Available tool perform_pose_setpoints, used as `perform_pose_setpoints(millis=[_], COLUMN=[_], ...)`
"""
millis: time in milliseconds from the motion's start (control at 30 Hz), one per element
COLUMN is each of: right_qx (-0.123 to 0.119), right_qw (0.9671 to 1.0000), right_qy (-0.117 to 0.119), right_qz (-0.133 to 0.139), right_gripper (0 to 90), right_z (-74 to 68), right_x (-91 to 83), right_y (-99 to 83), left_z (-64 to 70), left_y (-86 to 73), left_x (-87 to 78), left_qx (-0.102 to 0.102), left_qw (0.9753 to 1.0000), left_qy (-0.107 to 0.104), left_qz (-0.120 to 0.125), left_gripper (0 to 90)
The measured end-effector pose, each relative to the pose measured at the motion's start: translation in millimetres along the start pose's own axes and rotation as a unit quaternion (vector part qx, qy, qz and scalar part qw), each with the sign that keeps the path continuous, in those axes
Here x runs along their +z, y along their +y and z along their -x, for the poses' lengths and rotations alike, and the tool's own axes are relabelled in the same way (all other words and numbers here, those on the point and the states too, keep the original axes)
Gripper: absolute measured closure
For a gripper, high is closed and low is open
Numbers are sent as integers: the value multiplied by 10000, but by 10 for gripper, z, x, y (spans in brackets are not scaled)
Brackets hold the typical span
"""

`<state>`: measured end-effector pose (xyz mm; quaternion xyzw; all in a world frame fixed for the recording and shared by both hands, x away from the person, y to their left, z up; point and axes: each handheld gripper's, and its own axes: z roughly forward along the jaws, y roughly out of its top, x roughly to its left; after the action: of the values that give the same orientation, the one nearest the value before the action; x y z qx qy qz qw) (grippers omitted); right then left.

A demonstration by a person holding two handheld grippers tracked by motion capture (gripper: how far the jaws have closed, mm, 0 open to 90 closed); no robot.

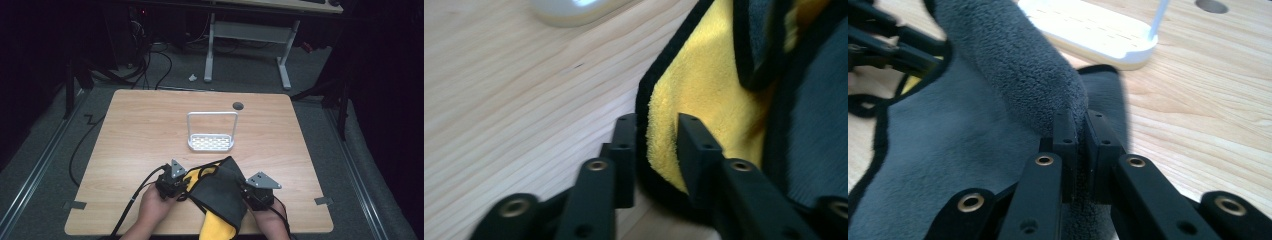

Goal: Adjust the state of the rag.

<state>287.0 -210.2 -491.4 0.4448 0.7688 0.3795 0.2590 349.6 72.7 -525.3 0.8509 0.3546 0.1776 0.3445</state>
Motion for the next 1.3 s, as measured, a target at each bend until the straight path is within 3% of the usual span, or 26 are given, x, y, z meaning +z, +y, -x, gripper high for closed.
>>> perform_pose_setpoints(millis=[33,233,300,367,433,467,567,633,700,800,867,900,1000,1067,1133,1200,1233,1300], right_qx=[41,393,387,432,420,449,669,748,603,198,-197,-418,-733,-866,-1105,-1165,-1217,-1048], right_qw=[10000,9991,9991,9989,9986,9976,9949,9954,9977,9995,9982,9960,9922,9889,9855,9856,9863,9903], right_qy=[-18,-142,-122,-56,-129,-340,-601,-507,-300,237,565,765,933,1045,995,948,816,699], right_qz=[25,-60,-91,-167,-300,-405,-466,-302,-50,26,-81,-196,-375,-597,-815,-773,-751,-591], right_gripper=[858,856,855,850,824,798,750,736,693,612,574,546,514,511,549,766,824,848], right_z=[26,247,271,268,278,307,485,502,367,-48,-360,-558,-792,-910,-997,-1008,-995,-875], right_x=[-9,2,46,117,217,276,299,193,58,14,88,170,330,451,545,541,524,436], right_y=[-6,-108,-120,-119,-122,-131,-148,-104,-19,57,77,93,119,108,67,53,58,78], left_z=[-14,-207,-204,-174,-165,-194,-319,-360,-359,-329,-294,-287,-272,-278,-288,-296,-300,-311], left_y=[-48,-461,-556,-585,-608,-626,-687,-716,-718,-708,-699,-698,-695,-695,-700,-703,-706,-710], left_x=[-44,-424,-510,-567,-599,-617,-664,-674,-669,-660,-659,-659,-660,-660,-661,-661,-662,-666], left_qx=[70,-112,-116,10,37,-35,-409,-604,-647,-648,-592,-577,-554,-557,-577,-620,-629,-631], left_qw=[9999,9992,9990,9987,9981,9980,9977,9972,9972,9974,9978,9979,9980,9980,9980,9978,9978,9978], left_qy=[91,391,429,507,607,624,529,451,387,304,297,300,307,296,264,233,221,218], left_qz=[6,13,40,-67,-124,-134,-82,-7,26,41,29,25,18,23,33,46,53,48], left_gripper=[737,823,844,855,857,857,855,854,852,851,851,850,850,850,851,851,850,850])
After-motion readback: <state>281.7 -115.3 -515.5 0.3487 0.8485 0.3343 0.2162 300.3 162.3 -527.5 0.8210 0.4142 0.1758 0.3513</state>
